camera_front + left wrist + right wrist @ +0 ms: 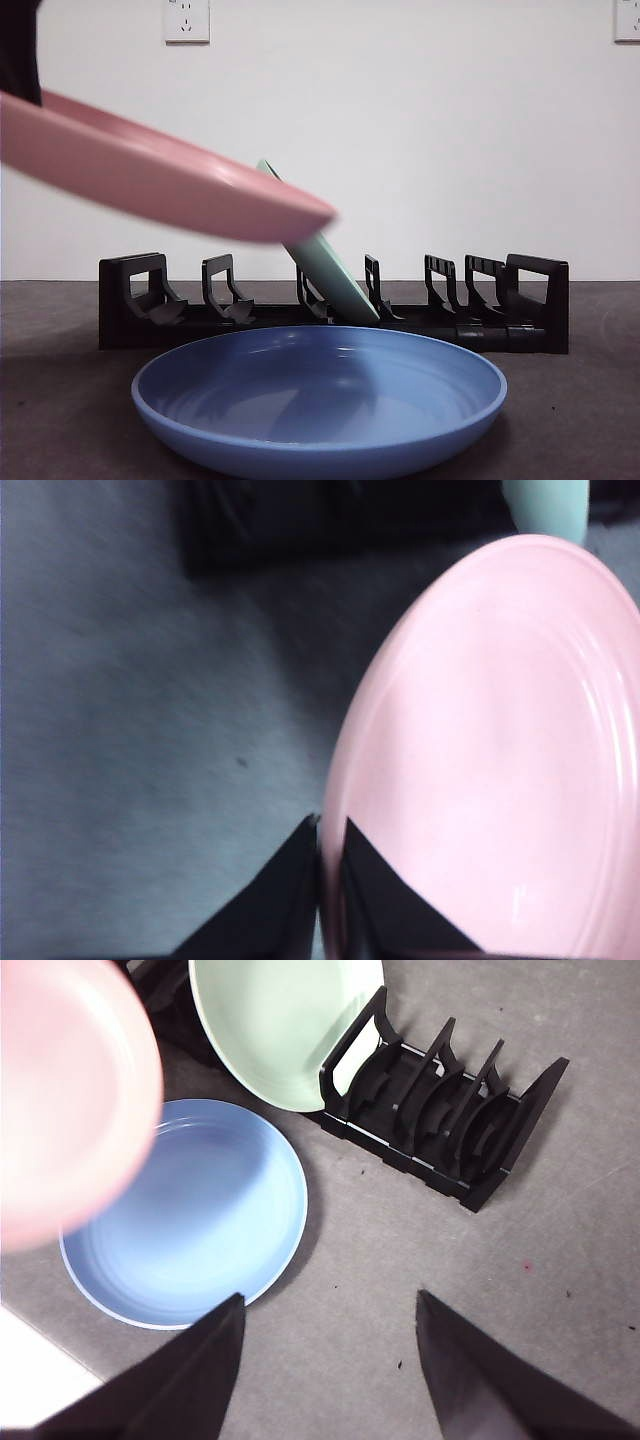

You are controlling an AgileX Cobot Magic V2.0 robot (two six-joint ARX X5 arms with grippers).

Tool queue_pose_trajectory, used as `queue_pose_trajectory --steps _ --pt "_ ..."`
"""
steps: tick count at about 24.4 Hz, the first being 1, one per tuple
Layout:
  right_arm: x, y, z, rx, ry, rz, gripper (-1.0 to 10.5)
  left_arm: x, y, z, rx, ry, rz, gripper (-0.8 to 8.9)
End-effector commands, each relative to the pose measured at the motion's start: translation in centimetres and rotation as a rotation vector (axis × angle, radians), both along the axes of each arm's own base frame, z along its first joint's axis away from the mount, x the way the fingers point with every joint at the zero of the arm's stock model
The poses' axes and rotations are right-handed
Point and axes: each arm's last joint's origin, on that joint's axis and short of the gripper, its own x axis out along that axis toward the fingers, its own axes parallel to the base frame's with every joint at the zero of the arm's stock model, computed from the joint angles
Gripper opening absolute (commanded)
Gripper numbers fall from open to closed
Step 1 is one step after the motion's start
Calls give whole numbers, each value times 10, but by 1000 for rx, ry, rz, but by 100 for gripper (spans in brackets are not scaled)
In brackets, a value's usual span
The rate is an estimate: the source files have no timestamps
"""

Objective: Place the plate

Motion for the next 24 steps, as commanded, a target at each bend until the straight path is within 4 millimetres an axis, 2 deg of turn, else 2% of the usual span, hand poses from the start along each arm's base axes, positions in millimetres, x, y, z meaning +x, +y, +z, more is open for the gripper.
queue_pose_trajectory --steps 1,7,10,15,19,24 --pt "0 1 5 18 -9 0 261 -2 -15 -10 -49 14 7 15" --pt "0 1 5 18 -9 0 261 -2 -44 -30 -143 -11 -37 14" --pt "0 1 5 19 -10 0 261 3 -55 -41 -124 15 -61 15" --pt "0 1 5 19 -10 0 261 19 -81 -73 -70 78 -86 15" --pt "0 1 5 20 -6 -2 261 29 -91 -91 -43 105 -86 15" --pt "0 1 5 27 -1 -10 261 36 -93 -103 -13 124 -86 15"
